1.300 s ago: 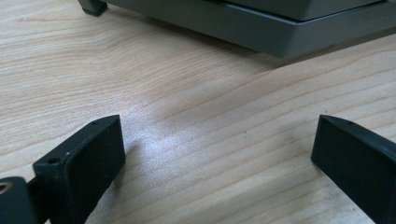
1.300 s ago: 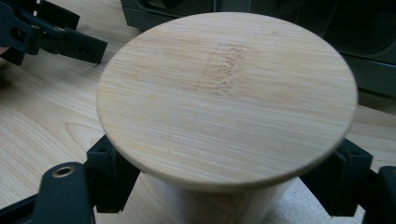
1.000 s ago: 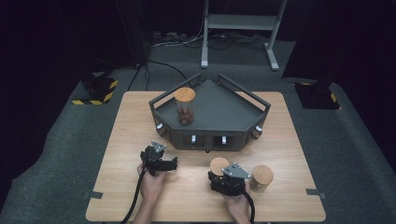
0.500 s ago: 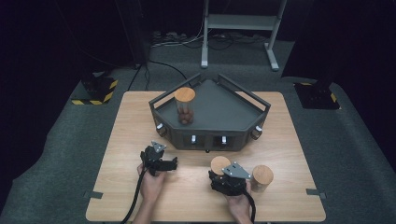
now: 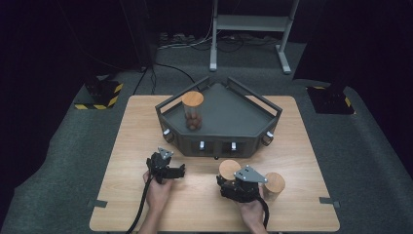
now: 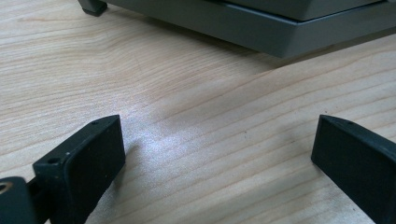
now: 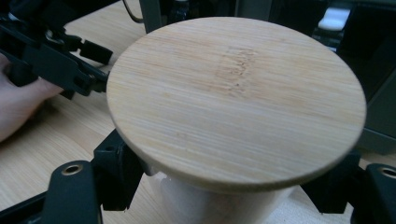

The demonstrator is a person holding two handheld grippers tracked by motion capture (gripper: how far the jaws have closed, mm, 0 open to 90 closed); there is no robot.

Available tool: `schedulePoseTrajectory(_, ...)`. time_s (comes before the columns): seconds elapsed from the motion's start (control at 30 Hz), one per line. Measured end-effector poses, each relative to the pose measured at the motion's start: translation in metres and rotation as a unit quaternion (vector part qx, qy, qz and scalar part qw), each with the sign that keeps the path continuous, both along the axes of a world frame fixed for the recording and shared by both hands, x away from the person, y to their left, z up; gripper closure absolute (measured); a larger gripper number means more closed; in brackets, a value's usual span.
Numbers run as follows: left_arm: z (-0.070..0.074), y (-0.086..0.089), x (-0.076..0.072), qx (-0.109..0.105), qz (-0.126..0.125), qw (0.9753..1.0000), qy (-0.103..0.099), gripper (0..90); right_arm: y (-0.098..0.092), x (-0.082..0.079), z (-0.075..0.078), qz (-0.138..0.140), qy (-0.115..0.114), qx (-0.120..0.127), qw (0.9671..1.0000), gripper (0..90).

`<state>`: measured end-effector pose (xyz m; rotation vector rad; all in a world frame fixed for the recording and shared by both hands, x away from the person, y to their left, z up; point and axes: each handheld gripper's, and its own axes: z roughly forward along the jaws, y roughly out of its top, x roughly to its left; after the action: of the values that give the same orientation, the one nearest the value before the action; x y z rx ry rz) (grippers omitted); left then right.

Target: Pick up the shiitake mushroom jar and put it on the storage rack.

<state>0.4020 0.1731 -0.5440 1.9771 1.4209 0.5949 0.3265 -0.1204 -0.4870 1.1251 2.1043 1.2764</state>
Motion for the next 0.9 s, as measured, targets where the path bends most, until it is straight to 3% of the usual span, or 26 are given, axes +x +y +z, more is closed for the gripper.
schedulePoseTrajectory(0.9,0.0,0.0,0.0,0.0,0.0,1.0,0.0,2.6,-0.018,0.014,0.063,0.045,0.001,0.015,0.9989,25.5)
